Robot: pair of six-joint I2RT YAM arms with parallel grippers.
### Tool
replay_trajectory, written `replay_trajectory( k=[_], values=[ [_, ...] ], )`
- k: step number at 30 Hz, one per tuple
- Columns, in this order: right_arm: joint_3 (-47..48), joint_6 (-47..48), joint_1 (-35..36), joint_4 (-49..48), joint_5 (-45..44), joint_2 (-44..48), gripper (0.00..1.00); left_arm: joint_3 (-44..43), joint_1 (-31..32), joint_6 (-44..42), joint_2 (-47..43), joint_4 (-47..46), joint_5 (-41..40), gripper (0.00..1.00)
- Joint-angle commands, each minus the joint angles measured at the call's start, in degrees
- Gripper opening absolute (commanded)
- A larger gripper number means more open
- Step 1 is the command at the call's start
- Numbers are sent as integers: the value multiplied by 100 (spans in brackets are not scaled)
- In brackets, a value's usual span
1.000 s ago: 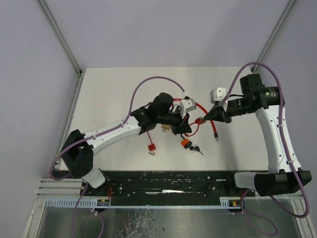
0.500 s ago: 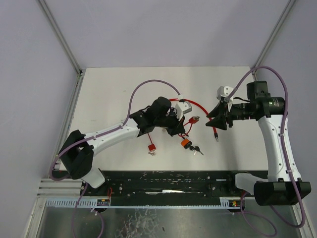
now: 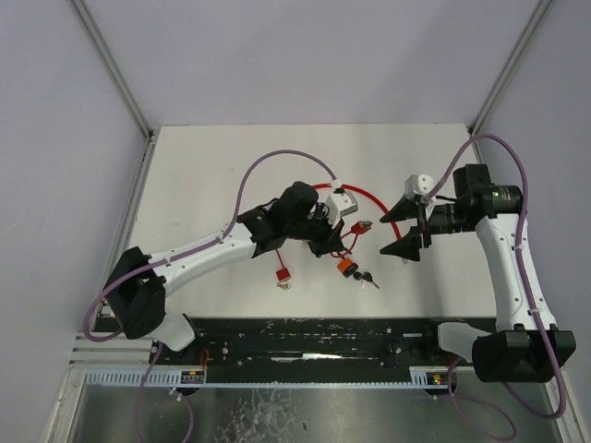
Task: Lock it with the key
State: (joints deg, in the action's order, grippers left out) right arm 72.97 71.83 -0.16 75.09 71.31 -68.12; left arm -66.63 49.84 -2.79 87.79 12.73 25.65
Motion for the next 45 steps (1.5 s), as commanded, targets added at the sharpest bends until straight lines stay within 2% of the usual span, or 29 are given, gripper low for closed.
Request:
replay_trajectory(
  k=[1, 8, 14, 22, 26, 29, 35, 40, 45],
  values=[
    [-66, 475, -352, 559, 417, 228, 82, -13, 30, 45, -339, -265, 66, 0],
    [-588, 58, -1229, 641, 559, 599, 81, 163, 31, 276, -628, -604, 187, 0],
    [-741, -146, -1604, 407, 701, 689, 81, 813, 31, 712, -1042, -1510, 139, 0],
    [-1157, -839, -1653, -623, 1043, 765, 80, 1003, 25, 740, -1195, -1610, -102, 0],
    [-1462, -1141, -1649, -1138, 1057, 857, 80, 1244, 29, 929, -1213, -2091, -174, 0],
    [-1680, -1696, -1646, -1680, 1068, 1037, 80, 1307, 26, 1073, -1086, -2339, -310, 0],
    [-2212, -2856, -1636, -2828, 1048, 1403, 79, 972, 38, 1033, -710, -2160, -566, 0],
    [-2278, -3040, -1637, -2910, 801, 1661, 80, 1178, 36, 1180, -739, -2518, -624, 0],
    [-2663, -3644, -1702, -3479, 594, 1999, 81, 929, 47, 919, -692, -2049, -578, 0]
  ],
)
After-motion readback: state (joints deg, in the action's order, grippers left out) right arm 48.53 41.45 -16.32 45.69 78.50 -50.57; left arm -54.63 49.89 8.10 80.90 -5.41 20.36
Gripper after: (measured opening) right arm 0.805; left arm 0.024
